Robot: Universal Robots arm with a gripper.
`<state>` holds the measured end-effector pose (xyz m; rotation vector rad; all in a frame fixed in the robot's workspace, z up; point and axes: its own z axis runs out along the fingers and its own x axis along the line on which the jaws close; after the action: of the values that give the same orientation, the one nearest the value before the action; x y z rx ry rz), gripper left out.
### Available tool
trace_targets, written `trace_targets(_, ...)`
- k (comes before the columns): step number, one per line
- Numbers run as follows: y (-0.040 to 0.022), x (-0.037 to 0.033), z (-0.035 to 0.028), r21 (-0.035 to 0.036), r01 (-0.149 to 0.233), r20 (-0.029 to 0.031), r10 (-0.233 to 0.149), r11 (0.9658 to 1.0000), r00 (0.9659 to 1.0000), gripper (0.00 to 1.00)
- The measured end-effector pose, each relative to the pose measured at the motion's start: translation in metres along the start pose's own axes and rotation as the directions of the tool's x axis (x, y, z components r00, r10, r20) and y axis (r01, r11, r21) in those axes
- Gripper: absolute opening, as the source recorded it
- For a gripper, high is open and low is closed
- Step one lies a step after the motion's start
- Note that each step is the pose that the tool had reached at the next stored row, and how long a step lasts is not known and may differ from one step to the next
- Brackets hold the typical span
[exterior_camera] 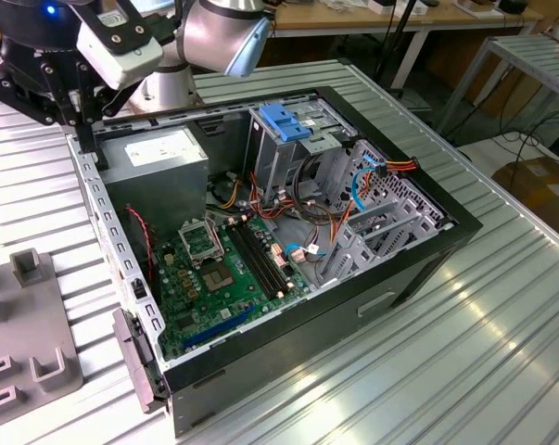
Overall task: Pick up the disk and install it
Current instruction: 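Reach for the disk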
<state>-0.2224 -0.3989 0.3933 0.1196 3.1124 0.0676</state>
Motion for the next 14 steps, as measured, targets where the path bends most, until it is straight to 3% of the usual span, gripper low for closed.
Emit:
trace_targets(11,0.0001,0.0199,-0.0005,0.0001,-0.004,0.0002,0.004,1.0000,1.0000,0.10)
trace_targets(14,0.0045,0.0253,-0.0004,0.0002,-0.005,0.0002,0.005,1.0000,1.0000,0.10)
